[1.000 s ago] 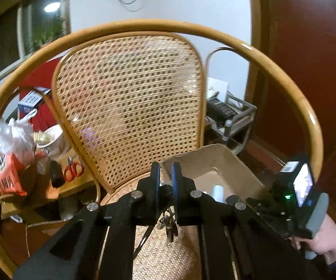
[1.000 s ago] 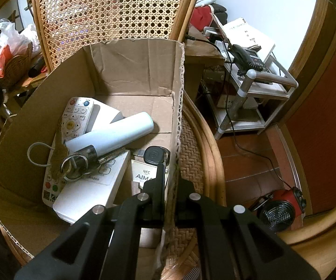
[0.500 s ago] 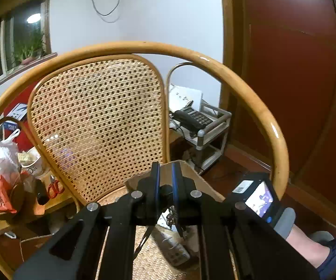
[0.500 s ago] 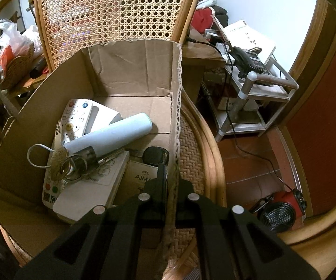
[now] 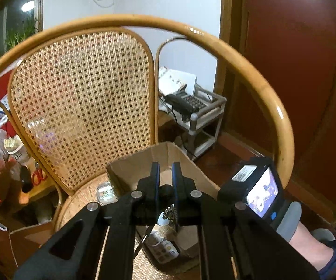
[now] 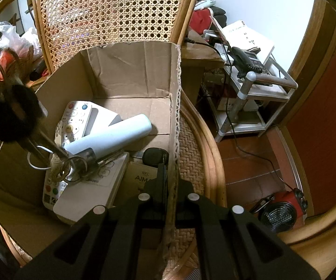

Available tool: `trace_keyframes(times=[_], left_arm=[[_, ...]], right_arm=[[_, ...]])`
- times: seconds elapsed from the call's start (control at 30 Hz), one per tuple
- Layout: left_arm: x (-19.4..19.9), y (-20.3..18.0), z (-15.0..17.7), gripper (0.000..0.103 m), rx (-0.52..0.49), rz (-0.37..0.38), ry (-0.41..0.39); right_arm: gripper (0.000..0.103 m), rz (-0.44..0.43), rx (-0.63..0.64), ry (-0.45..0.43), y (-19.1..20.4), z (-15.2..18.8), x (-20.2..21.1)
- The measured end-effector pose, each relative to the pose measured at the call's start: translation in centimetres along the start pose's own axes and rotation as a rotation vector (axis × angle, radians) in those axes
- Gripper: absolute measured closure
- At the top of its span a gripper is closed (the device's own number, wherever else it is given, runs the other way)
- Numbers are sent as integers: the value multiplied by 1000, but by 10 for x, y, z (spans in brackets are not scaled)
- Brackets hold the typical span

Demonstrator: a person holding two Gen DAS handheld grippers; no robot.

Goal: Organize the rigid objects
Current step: 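Lower the car keys into the box and open the left gripper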

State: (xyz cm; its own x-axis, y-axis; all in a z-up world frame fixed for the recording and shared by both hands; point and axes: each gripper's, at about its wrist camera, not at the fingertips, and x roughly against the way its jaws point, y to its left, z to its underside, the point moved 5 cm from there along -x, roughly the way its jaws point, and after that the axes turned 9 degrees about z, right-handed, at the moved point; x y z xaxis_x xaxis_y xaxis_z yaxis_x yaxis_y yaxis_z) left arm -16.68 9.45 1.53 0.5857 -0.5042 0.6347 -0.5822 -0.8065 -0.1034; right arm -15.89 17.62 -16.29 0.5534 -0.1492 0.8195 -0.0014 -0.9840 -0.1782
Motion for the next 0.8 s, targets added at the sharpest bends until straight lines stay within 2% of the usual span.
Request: trace_keyframes(times=[0.27, 0.4, 0.43, 0.5, 0.53, 0.6, 0.7, 0.8], left_arm=[[-39, 11, 25, 94, 65, 12, 56], [-45, 21, 34, 82, 94, -7, 57], [-44, 25, 35, 79, 107, -1, 56], [-38, 31, 35, 60, 120, 3, 46], [-36, 34, 34, 53, 116, -8, 43], [-29, 41, 31, 31, 104, -39, 19], [-18, 52, 29, 18, 90, -69, -12], [-14, 70, 33, 18, 91, -100, -6]], right_arm=[[98, -1, -3, 4, -1, 1, -1], [98, -1, -3, 5, -1, 1, -2], [98, -1, -3, 4, -1, 1, -1], [98, -1, -2, 4, -1, 1, -1], [98, -1, -3, 4, -1, 1, -1], [98, -1, -3, 4, -1, 1, -1], [98, -1, -2, 3, -1, 1, -1], [98, -1, -2, 3, -1, 1, -1]])
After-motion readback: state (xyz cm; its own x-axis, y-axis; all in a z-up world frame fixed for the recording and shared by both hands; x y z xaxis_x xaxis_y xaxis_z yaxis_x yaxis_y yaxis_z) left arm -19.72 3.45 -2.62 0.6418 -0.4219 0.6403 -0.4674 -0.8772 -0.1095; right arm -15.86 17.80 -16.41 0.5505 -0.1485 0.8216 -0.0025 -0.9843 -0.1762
